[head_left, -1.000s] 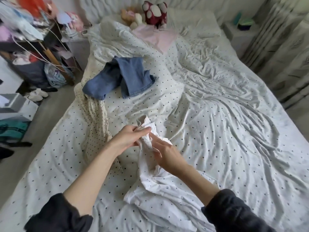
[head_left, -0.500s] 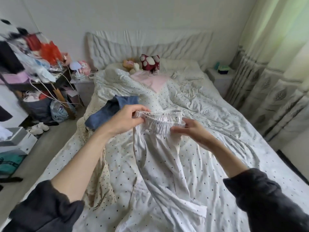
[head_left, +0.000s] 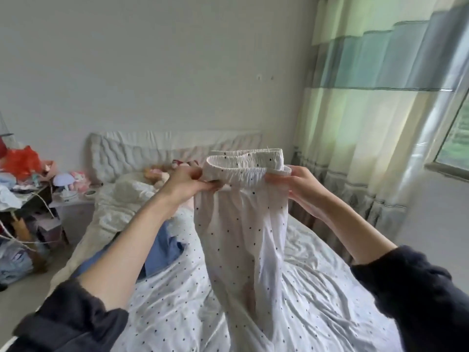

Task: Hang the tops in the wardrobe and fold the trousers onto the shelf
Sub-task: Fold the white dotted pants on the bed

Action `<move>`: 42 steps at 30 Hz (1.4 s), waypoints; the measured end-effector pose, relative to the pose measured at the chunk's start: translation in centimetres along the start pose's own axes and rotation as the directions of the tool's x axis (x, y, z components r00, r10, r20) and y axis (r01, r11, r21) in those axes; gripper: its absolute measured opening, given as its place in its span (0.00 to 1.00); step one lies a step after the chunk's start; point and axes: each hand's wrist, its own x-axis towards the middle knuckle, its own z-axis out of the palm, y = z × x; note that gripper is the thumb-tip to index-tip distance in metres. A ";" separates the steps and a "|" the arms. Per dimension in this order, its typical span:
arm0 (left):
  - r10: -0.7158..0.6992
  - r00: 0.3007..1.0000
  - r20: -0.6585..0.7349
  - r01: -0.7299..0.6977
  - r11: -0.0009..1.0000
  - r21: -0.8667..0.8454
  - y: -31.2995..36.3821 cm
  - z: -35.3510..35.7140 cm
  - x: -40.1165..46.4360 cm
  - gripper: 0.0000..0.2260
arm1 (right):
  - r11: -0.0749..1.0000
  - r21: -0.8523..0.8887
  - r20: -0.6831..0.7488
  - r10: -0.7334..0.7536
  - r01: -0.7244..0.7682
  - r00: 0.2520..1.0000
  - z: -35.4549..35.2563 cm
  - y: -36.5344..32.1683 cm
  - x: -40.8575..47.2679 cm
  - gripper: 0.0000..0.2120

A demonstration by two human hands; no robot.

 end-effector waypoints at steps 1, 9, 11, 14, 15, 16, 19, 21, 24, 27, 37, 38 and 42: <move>0.044 0.998 -0.039 -0.044 0.999 0.021 1.9 -0.4 1.2 0.11 | 1.000 -0.001 -0.033 -0.017 0.017 0.999 -0.6 -1.6 0.4 0.13; 0.154 0.987 -0.040 -0.155 0.987 -0.047 12.6 -2.4 7.3 0.06 | 0.981 0.017 -0.273 -0.181 0.193 0.945 -5.4 -11.2 4.0 0.10; 0.182 0.983 -0.031 -0.183 0.983 -0.025 12.2 -2.3 7.4 0.13 | 0.972 -0.021 -0.336 -0.228 0.235 0.914 -5.8 -11.0 3.8 0.06; 0.154 0.988 0.021 -0.153 0.988 -0.007 11.4 -2.4 6.9 0.10 | 0.968 -0.094 -0.326 -0.250 0.232 0.912 -6.0 -11.1 3.2 0.04; 0.132 0.990 0.047 -0.131 0.991 -0.026 11.0 -2.2 6.8 0.07 | 0.967 -0.096 -0.339 -0.255 0.236 0.906 -6.1 -11.1 3.1 0.05; 0.116 0.991 0.066 -0.112 0.992 -0.053 10.6 -2.0 6.6 0.06 | 0.967 -0.085 -0.367 -0.255 0.240 0.895 -6.3 -11.2 3.0 0.05; 0.108 0.988 0.106 -0.106 0.994 -0.022 9.6 -1.1 6.6 0.08 | 0.971 -0.087 -0.398 -0.241 0.225 0.885 -6.8 -11.0 2.6 0.05; 0.096 0.985 0.145 -0.098 0.995 0.007 9.5 -0.2 6.6 0.07 | 0.978 -0.101 -0.401 -0.207 0.182 0.892 -7.2 -10.7 2.2 0.04; 0.089 0.980 0.177 -0.083 0.996 -0.042 9.9 1.9 7.2 0.04 | 0.991 -0.063 -0.445 -0.135 0.120 0.885 -8.7 -10.2 1.5 0.03; 0.118 0.972 0.204 -0.105 0.992 -0.072 11.2 6.2 8.6 0.04 | 0.995 -0.019 -0.533 -0.091 0.096 0.841 -12.3 -9.0 0.4 0.03; 0.162 0.914 0.372 -0.185 0.982 0.027 14.8 30.8 15.2 0.03 | 0.997 0.071 -0.714 0.057 -0.008 0.698 -33.8 1.5 -3.3 0.07; 0.162 0.905 0.392 -0.190 0.981 0.035 15.6 35.3 16.3 0.03 | 0.998 0.059 -0.736 0.052 -0.013 0.675 -37.5 2.8 -3.8 0.05; 0.207 0.897 0.390 -0.222 0.975 -0.006 21.1 50.0 20.3 0.04 | 0.999 -0.046 -0.836 -0.030 -0.015 0.548 -51.7 3.9 -4.8 0.04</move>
